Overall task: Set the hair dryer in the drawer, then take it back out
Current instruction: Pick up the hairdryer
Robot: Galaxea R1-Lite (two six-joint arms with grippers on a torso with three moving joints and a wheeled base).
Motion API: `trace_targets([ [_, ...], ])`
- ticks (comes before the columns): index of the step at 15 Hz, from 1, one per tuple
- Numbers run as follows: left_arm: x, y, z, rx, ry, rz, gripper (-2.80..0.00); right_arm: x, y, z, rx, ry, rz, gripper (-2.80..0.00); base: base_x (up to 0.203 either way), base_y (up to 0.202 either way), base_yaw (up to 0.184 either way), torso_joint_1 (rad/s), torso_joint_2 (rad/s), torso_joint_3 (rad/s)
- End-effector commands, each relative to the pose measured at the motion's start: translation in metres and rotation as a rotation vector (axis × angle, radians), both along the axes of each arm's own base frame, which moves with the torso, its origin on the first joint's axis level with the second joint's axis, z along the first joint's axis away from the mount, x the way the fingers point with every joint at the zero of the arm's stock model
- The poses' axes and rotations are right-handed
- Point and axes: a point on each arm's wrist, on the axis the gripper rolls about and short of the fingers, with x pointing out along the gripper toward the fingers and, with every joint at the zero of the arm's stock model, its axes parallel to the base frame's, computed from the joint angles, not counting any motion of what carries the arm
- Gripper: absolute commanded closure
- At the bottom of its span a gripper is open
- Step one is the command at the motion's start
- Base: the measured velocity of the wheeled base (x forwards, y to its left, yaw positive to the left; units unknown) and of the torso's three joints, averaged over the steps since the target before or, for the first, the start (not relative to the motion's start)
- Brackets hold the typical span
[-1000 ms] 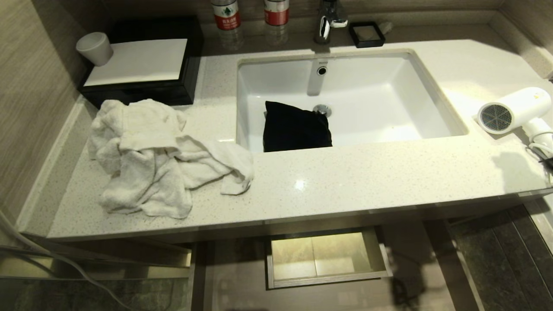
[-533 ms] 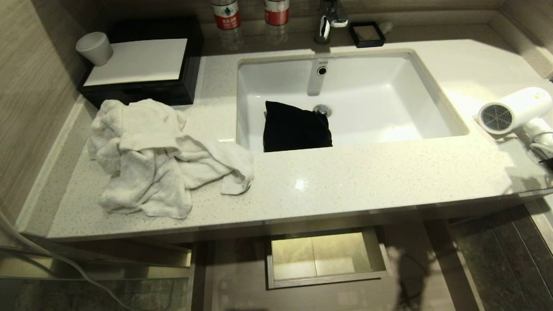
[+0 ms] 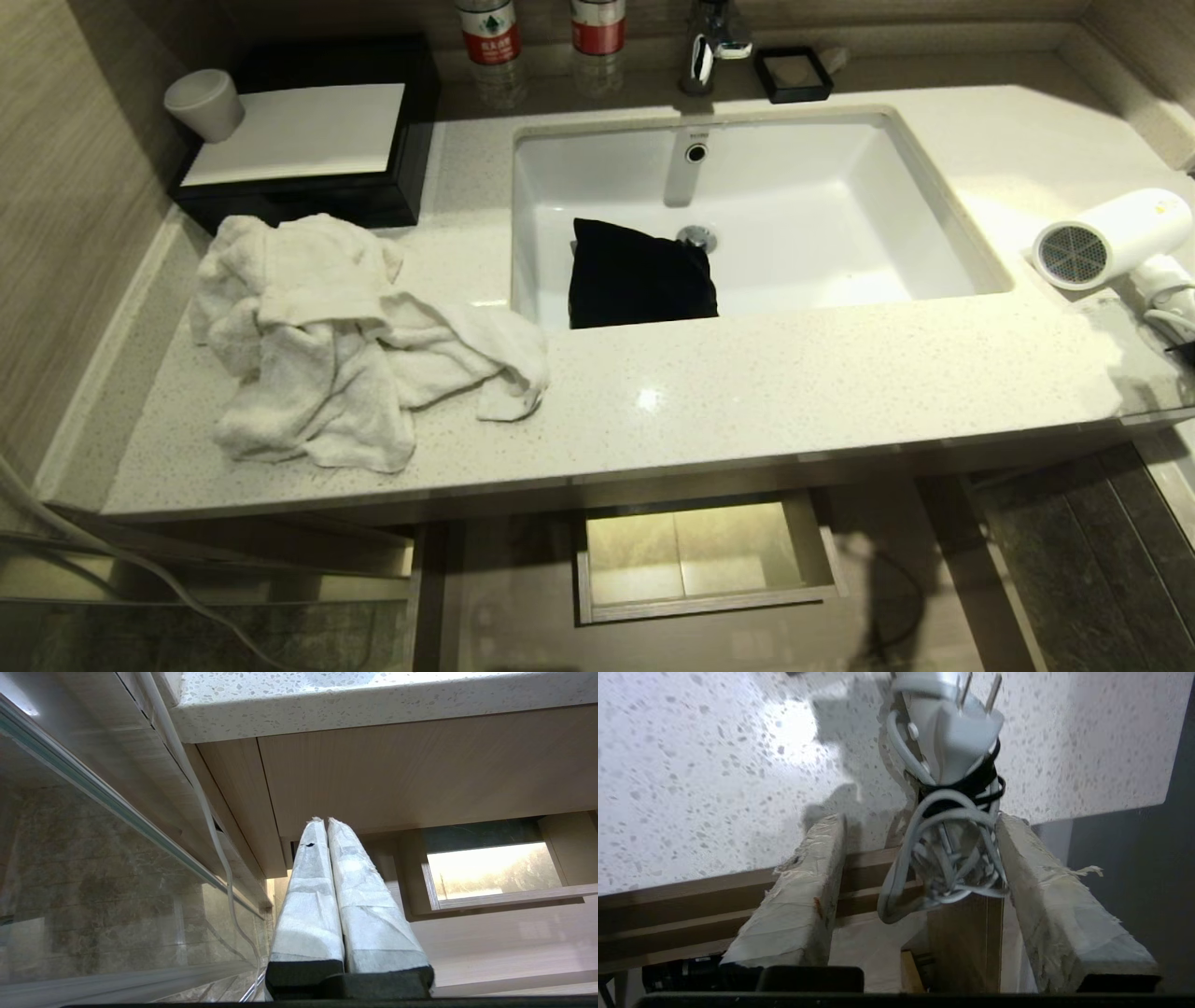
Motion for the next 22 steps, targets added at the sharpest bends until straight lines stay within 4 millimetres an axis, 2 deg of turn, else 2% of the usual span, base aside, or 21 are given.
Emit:
trace_targets([
  [1, 0.0, 0.0, 0.0, 0.0, 0.001, 0.0, 0.0, -0.005, -0.005, -0.005, 0.017, 0.034, -0.033, -2.8, 0.0, 0.0, 0.0, 0.0, 0.0, 0.0],
  [5, 0.0, 0.0, 0.0, 0.0, 0.001, 0.0, 0.0, -0.003, -0.012, -0.008, 0.027, 0.049, -0.054, -2.8, 0.0, 0.0, 0.0, 0.0, 0.0, 0.0],
  [22, 0.0, 0.0, 0.0, 0.0, 0.001, 0.0, 0.0, 0.034, -0.038, -0.033, 0.14, 0.07, 0.028, -2.8, 0.0, 0.0, 0.0, 0.0, 0.0, 0.0],
])
